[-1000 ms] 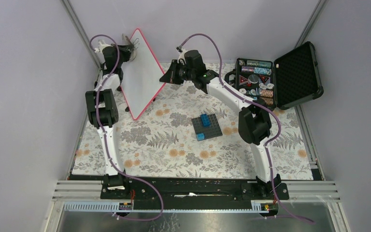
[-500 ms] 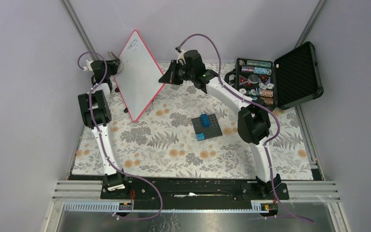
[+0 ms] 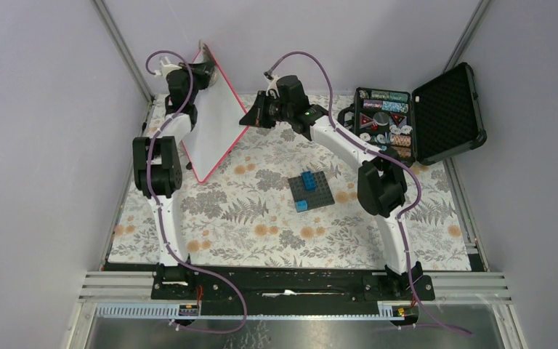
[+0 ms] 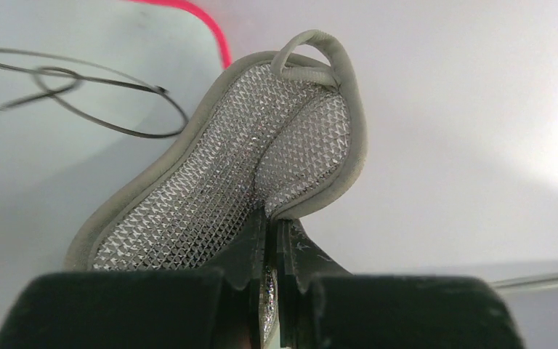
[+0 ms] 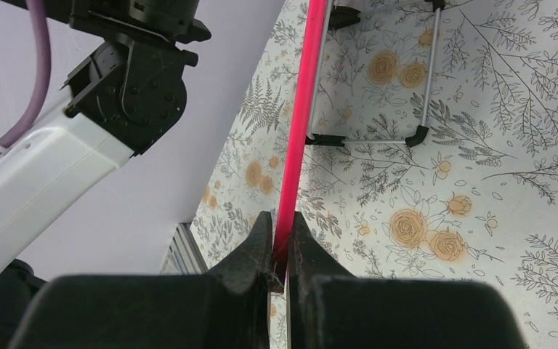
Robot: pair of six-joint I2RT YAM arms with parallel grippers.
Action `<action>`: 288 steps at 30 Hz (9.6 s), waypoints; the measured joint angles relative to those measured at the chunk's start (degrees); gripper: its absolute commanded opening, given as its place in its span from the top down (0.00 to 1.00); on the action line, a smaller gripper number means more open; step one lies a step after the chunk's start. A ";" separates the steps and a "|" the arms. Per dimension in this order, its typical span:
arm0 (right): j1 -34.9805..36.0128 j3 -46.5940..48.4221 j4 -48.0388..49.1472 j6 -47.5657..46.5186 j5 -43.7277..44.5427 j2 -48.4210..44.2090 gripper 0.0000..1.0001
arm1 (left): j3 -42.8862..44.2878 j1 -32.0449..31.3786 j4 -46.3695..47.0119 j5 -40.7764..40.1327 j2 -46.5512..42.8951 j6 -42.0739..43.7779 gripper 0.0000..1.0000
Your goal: Erase the whiteboard
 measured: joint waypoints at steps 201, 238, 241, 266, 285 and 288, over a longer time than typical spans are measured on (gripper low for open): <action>2.97 15.21 -17.79 -4.22 -5.05 6.73 1.00 | -16.94 11.93 -24.52 19.15 -13.75 19.43 1.00; 5.09 14.75 -16.65 -6.49 -4.20 6.67 1.00 | -25.92 26.03 -29.70 20.37 -11.63 15.08 1.00; 5.09 14.75 -16.65 -6.49 -4.20 6.67 1.00 | -24.20 25.83 -31.23 20.11 -11.06 14.34 1.00; 1.86 26.99 -24.83 -6.60 -11.52 14.05 1.00 | -22.43 22.32 -24.00 10.51 -8.28 5.90 1.00; 1.01 20.09 -24.59 -7.61 -13.35 10.21 1.00 | -44.48 18.75 -9.35 6.97 -21.64 -4.07 1.00; 1.01 19.41 -23.58 -7.61 -13.44 10.08 1.00 | -41.70 18.97 -8.57 7.23 -19.39 -4.85 1.00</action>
